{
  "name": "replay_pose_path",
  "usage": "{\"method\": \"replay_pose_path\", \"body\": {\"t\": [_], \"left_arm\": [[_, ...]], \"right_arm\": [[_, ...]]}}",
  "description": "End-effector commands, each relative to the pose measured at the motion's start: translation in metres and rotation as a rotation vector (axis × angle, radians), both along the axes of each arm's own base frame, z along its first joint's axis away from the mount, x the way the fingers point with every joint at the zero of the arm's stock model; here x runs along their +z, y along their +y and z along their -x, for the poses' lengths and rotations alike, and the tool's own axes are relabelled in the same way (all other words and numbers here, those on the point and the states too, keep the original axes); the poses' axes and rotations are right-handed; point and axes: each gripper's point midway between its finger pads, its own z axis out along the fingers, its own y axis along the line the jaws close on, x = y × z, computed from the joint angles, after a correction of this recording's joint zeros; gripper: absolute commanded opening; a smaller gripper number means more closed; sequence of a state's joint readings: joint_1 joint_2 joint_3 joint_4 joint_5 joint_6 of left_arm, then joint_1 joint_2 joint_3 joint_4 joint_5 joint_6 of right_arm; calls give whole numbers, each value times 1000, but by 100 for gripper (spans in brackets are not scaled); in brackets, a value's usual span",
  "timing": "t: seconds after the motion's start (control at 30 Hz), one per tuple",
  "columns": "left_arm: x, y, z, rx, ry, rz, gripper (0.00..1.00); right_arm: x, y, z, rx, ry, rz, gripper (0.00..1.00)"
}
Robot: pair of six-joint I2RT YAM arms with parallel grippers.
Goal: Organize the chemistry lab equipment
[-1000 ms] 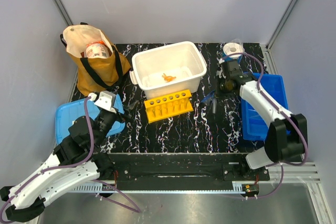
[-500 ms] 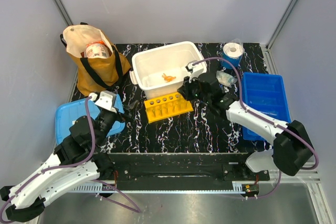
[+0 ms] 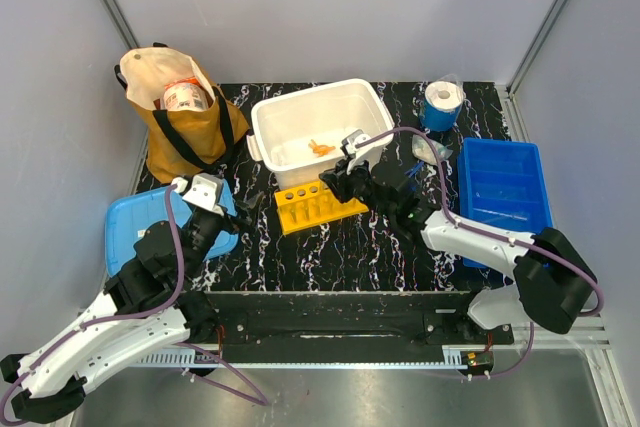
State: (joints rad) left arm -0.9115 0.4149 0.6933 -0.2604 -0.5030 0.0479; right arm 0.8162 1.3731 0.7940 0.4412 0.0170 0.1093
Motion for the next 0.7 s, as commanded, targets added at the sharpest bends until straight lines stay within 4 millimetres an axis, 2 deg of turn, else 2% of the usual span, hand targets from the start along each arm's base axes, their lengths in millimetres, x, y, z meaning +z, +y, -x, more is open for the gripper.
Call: {"method": "replay_pose_path", "body": {"t": [0.0, 0.67], "left_arm": [[11, 3, -3, 27, -34, 29, 99], [10, 1, -4, 22, -33, 22, 99]], "right_arm": [[23, 5, -3, -12, -101, -66, 9], [-4, 12, 2, 27, -69, -36, 10]]}}
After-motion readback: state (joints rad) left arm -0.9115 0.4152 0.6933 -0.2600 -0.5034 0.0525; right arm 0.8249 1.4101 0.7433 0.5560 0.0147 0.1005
